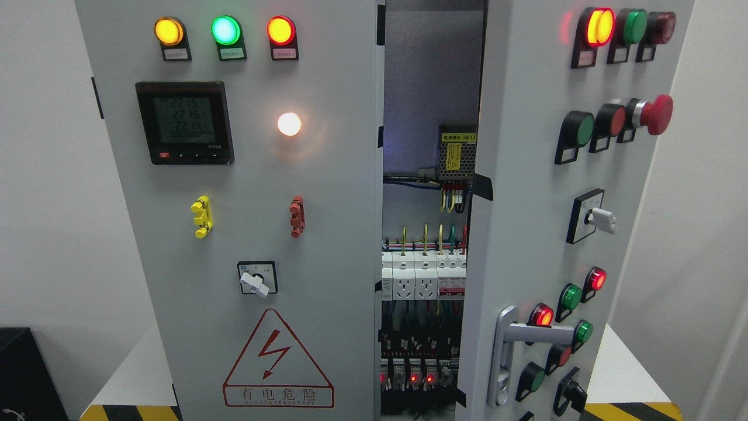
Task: Open door with both hands
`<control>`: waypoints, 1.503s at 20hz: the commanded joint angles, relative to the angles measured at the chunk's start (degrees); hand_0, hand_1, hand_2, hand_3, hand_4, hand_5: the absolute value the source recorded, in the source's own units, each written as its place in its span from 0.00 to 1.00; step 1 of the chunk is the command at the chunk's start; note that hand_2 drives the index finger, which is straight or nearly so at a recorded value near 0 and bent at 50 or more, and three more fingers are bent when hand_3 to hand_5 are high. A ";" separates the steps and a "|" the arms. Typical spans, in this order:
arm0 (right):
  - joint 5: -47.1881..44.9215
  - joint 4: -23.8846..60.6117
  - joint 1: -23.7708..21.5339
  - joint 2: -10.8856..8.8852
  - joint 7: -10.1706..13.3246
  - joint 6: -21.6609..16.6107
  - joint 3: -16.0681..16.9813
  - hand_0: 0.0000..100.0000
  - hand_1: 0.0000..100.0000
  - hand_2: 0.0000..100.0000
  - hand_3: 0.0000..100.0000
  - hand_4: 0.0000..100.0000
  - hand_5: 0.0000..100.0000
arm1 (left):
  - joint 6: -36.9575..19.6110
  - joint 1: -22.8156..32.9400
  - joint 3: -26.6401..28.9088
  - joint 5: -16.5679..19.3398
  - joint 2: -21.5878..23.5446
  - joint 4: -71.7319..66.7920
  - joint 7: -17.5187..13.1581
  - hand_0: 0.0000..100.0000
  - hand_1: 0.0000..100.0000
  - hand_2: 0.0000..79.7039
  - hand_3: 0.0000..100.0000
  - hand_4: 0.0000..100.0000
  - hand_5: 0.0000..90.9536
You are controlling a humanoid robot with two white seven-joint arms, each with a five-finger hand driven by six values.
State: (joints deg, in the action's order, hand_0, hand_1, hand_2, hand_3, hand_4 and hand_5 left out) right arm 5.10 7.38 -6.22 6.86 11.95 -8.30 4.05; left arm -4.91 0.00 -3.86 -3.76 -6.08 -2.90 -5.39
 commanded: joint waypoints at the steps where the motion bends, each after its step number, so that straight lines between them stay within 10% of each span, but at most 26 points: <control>1: -0.01 0.00 0.07 0.00 0.10 0.04 0.00 0.00 0.00 0.00 0.00 0.00 0.00 | -0.01 -0.62 0.00 -0.02 0.02 0.00 0.03 0.00 0.00 0.00 0.00 0.00 0.00; 17: -0.01 0.00 -0.02 0.00 0.10 0.04 0.00 0.00 0.00 0.00 0.00 0.00 0.00 | -0.71 0.26 1.48 -1.59 5.08 7.25 -1.11 0.00 0.00 0.00 0.00 0.00 0.00; 21: -0.01 0.00 0.07 0.00 0.10 0.04 0.00 0.00 0.00 0.00 0.00 0.00 0.00 | -0.71 9.20 3.25 -21.67 22.55 30.87 -7.33 0.00 0.00 0.00 0.00 0.00 0.00; 26: -0.01 0.00 0.07 0.00 0.10 0.04 0.00 0.00 0.00 0.00 0.00 0.00 0.00 | -1.50 22.04 5.26 -59.27 57.51 60.87 -14.46 0.00 0.00 0.00 0.00 0.00 0.00; 30: -0.01 0.00 -0.02 0.00 0.10 0.04 0.00 0.00 0.00 0.00 0.00 0.00 0.00 | -5.45 25.58 9.75 -79.00 78.20 64.16 -33.58 0.00 0.00 0.00 0.00 0.00 0.00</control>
State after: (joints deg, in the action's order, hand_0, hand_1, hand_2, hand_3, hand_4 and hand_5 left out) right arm 5.10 7.38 -6.20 6.85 12.23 -8.31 4.04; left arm -7.98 18.22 0.17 -54.62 27.90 31.63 -28.09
